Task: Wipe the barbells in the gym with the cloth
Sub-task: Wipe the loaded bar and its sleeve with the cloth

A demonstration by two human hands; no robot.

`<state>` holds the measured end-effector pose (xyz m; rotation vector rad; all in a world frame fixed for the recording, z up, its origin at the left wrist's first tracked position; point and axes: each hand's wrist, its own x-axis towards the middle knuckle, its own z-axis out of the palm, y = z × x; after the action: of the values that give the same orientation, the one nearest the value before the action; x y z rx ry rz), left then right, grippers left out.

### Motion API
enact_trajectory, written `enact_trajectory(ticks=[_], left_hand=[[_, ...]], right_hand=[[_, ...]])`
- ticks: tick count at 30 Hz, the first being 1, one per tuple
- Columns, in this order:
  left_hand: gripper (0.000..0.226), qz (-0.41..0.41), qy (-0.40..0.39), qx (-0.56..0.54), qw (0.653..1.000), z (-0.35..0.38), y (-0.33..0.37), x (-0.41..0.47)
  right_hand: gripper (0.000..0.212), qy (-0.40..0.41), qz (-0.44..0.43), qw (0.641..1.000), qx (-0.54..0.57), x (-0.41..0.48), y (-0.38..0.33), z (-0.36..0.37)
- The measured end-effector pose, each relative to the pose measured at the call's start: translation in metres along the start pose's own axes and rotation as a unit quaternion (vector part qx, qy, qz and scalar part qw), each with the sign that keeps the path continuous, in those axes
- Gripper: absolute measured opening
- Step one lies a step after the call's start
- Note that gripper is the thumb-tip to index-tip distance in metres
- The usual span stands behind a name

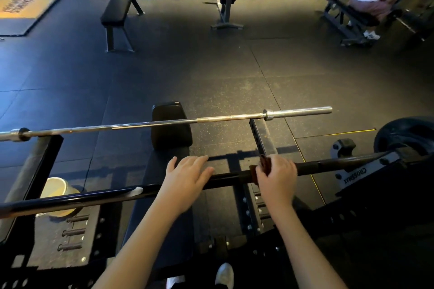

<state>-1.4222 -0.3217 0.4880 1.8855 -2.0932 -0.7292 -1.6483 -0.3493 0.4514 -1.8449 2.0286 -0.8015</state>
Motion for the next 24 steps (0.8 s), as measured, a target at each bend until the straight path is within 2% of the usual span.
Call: enact_trajectory(ticks=[1,3,6,8,10,13,18,21,24], left_hand=[[0.048,-0.012,0.013,-0.009,1.000,-0.002,-0.005,-0.005],[0.048,-0.034,0.025,-0.021,0.999,-0.004,-0.014,-0.014],[0.047,-0.038,0.026,-0.037,0.998,-0.003,-0.024,-0.024],[0.047,-0.039,0.037,-0.052,0.997,-0.006,-0.033,-0.030],[0.047,-0.047,0.056,-0.058,0.996,-0.014,-0.048,-0.037],[0.048,-0.095,0.088,-0.052,0.990,-0.027,-0.079,-0.049],[0.047,-0.169,0.091,-0.024,0.981,-0.036,-0.119,-0.070],[0.046,-0.155,0.090,0.010,0.984,-0.035,-0.127,-0.076],[0.047,-0.150,0.093,0.008,0.984,-0.039,-0.136,-0.083]], right_hand=[[0.012,-0.016,-0.006,1.000,-0.002,-0.007,-0.017,0.010],[0.014,-0.090,-0.087,0.992,-0.008,-0.020,-0.044,0.027],[0.017,-0.157,-0.178,0.971,-0.028,-0.018,-0.046,0.025],[0.020,-0.164,-0.170,0.971,-0.031,-0.013,-0.033,0.014],[0.022,-0.125,-0.143,0.982,-0.015,-0.016,-0.026,0.010],[0.016,-0.098,-0.106,0.990,-0.007,-0.029,-0.054,0.029],[0.020,-0.183,-0.217,0.959,-0.017,-0.046,-0.102,0.061],[0.034,-0.209,-0.226,0.950,-0.042,-0.039,-0.084,0.045],[0.052,-0.178,-0.180,0.965,-0.072,-0.040,-0.056,0.031]])
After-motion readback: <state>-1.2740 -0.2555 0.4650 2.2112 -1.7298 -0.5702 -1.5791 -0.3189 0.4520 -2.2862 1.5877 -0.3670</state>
